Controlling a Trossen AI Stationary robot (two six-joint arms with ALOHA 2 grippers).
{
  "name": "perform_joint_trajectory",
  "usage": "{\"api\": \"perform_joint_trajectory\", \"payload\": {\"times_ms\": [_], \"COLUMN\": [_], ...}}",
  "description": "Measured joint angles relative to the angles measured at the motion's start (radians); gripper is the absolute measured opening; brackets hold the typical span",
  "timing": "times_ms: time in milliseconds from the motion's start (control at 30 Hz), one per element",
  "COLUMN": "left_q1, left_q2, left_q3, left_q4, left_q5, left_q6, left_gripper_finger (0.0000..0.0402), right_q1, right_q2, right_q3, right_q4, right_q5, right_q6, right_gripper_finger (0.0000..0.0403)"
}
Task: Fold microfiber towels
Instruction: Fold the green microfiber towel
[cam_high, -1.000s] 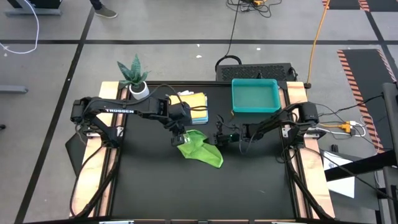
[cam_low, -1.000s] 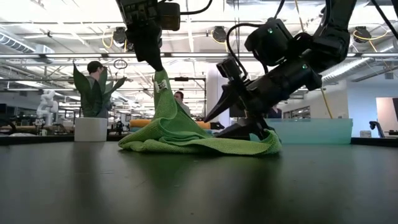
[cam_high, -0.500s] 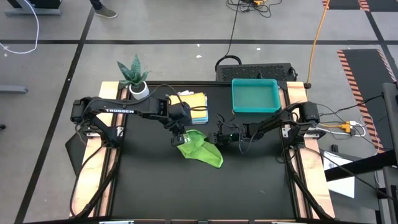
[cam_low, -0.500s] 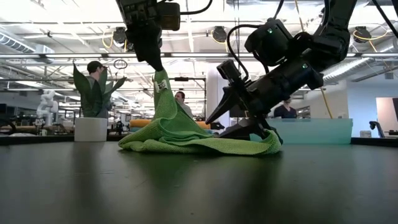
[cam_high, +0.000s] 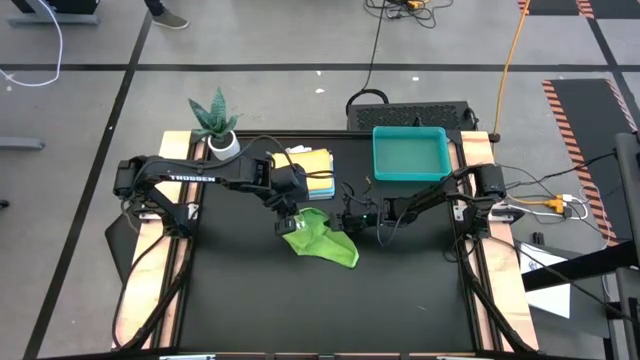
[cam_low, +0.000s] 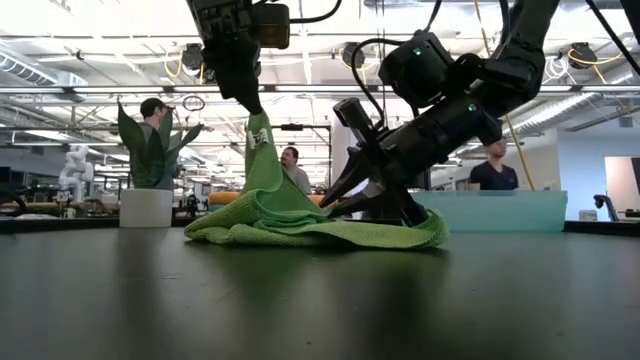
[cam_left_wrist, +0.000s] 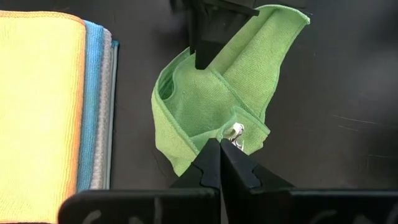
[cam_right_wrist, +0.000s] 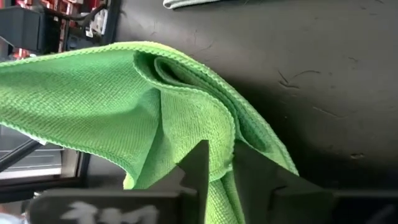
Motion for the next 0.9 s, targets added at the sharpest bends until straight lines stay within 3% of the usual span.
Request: {"api": "perform_joint_trajectory", "payload": {"times_ms": [133,333,533,700,900], "left_q1": [0.0,0.0,-0.009,-0.015,-0.014], "left_q2": [0.0,-0.009,-0.131,-0.266,-0.39], "left_q3": [0.0,0.0,0.0,0.0,0.0], "left_q4": [0.001,0.004,0.044,0.102,0.208], "left_q5": [0.0,0.017,0.061,0.053,0.007], "left_q6": [-0.001,-0.024,-0.095,-0.159,-0.216], "left_gripper_finger": [0.0,0.0,0.0,0.0,0.0], "right_q1": [-0.001,0.008,0.073,0.154,0.209], "right_q2": [0.0,-0.075,-0.382,-0.679,-0.965], "right_q3": [0.0,-0.009,-0.042,-0.05,-0.05], "right_q4": [-0.006,-0.057,-0.161,-0.229,-0.146], "right_q5": [-0.004,-0.045,-0.042,0.095,0.309], "right_q6": [-0.023,-0.054,-0.106,-0.169,-0.332], "right_gripper_finger": [0.0007,0.0002,0.0001,0.0001,0.0001]}}
